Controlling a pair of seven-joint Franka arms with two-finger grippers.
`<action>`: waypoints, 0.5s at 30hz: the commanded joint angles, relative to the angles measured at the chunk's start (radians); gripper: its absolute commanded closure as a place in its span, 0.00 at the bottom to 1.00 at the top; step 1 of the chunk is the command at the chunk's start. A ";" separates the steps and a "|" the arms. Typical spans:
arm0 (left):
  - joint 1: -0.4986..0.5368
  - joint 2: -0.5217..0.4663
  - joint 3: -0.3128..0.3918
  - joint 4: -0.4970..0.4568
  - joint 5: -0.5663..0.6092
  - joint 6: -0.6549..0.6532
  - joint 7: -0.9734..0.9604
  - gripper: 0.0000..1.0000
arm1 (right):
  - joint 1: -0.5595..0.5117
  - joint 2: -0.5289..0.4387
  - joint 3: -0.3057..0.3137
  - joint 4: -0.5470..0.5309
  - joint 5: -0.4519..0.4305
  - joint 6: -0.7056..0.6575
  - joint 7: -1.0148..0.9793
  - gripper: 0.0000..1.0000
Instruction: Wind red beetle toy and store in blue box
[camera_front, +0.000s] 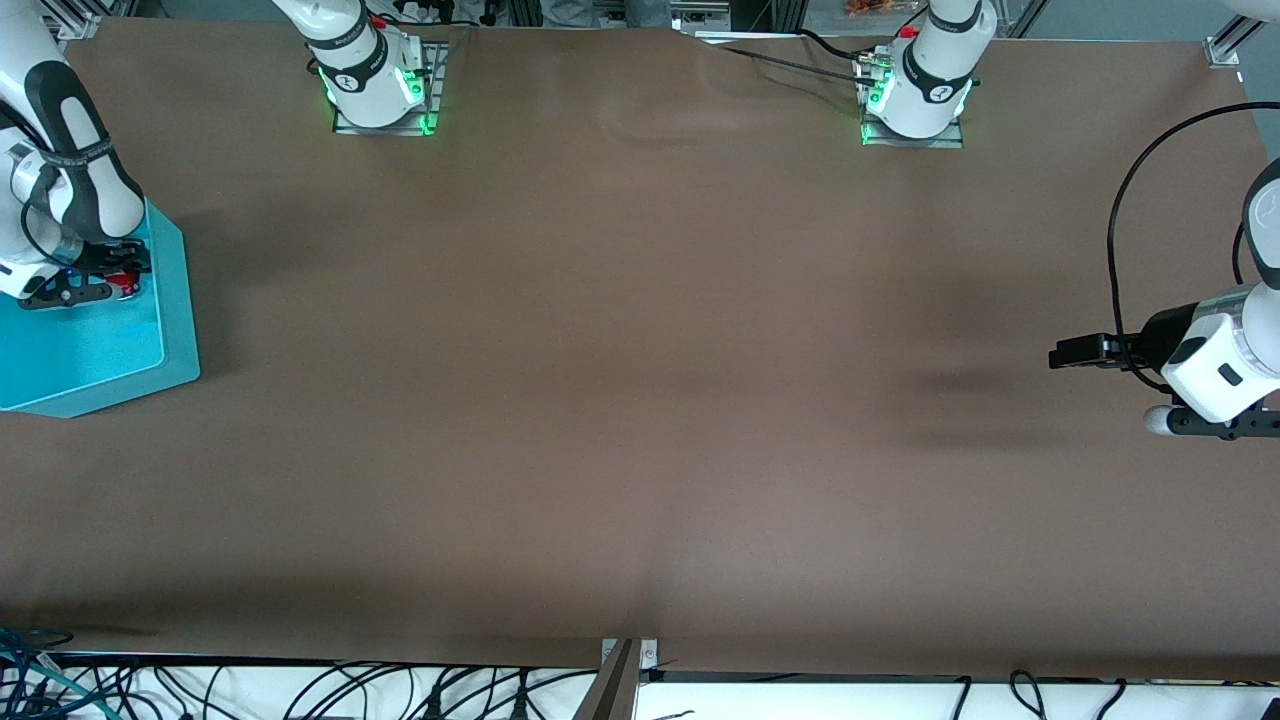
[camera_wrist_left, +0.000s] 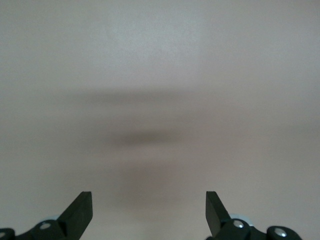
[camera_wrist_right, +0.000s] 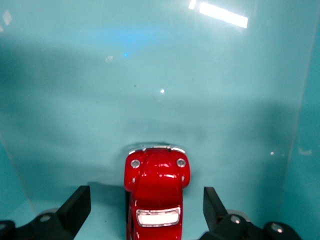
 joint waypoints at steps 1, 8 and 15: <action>0.003 0.003 0.001 0.008 0.005 -0.013 0.016 0.00 | -0.019 -0.077 0.046 0.024 0.006 -0.095 0.007 0.00; 0.003 0.006 0.001 0.008 0.005 -0.014 0.016 0.00 | -0.017 -0.123 0.082 0.129 0.011 -0.330 0.012 0.00; 0.006 0.011 0.001 0.009 0.003 -0.013 0.016 0.00 | -0.010 -0.201 0.105 0.176 0.012 -0.476 0.012 0.00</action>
